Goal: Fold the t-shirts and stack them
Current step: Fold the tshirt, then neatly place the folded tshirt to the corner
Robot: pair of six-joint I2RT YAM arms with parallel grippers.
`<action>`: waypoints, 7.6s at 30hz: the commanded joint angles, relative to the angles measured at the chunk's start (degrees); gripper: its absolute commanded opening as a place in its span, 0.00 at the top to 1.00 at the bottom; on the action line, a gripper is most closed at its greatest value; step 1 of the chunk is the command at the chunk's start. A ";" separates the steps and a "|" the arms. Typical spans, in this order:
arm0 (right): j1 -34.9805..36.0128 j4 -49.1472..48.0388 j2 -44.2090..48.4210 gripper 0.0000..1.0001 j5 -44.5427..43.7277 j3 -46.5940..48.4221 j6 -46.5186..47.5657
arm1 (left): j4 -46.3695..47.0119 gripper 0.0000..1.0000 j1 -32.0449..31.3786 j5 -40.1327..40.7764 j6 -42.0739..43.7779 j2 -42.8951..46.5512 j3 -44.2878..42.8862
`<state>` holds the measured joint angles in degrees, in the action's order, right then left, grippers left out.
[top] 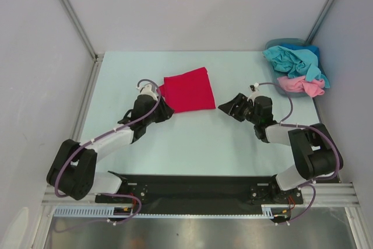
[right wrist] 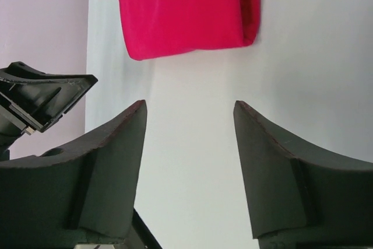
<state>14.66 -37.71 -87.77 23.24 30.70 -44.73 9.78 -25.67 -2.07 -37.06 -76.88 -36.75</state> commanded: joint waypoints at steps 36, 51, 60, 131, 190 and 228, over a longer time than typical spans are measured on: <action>3.01 22.05 4.52 0.07 -15.85 12.63 10.80 | -5.12 0.57 -10.54 17.26 2.08 9.37 3.27; 3.63 21.65 3.67 0.07 -16.39 11.57 12.82 | -11.45 0.57 -12.12 27.56 2.69 2.10 -3.48; 4.59 25.75 -11.27 0.07 -15.69 25.01 14.23 | -11.81 0.59 -7.22 17.55 3.31 -15.55 -19.22; 1.43 11.43 -26.32 0.05 -1.89 31.18 7.46 | 16.22 0.57 15.92 -24.55 -5.47 -28.49 -16.07; 2.74 8.80 -34.65 0.07 2.59 37.84 4.04 | -5.30 0.46 11.08 -19.38 3.75 -40.63 -32.33; 14.43 22.24 -40.54 1.00 -1.53 56.65 5.27 | -33.49 1.00 12.93 1.88 13.76 -33.07 -50.95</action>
<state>26.74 -18.06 -126.98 21.69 81.41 -39.00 -17.85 -13.61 -5.19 -26.22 -113.65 -82.43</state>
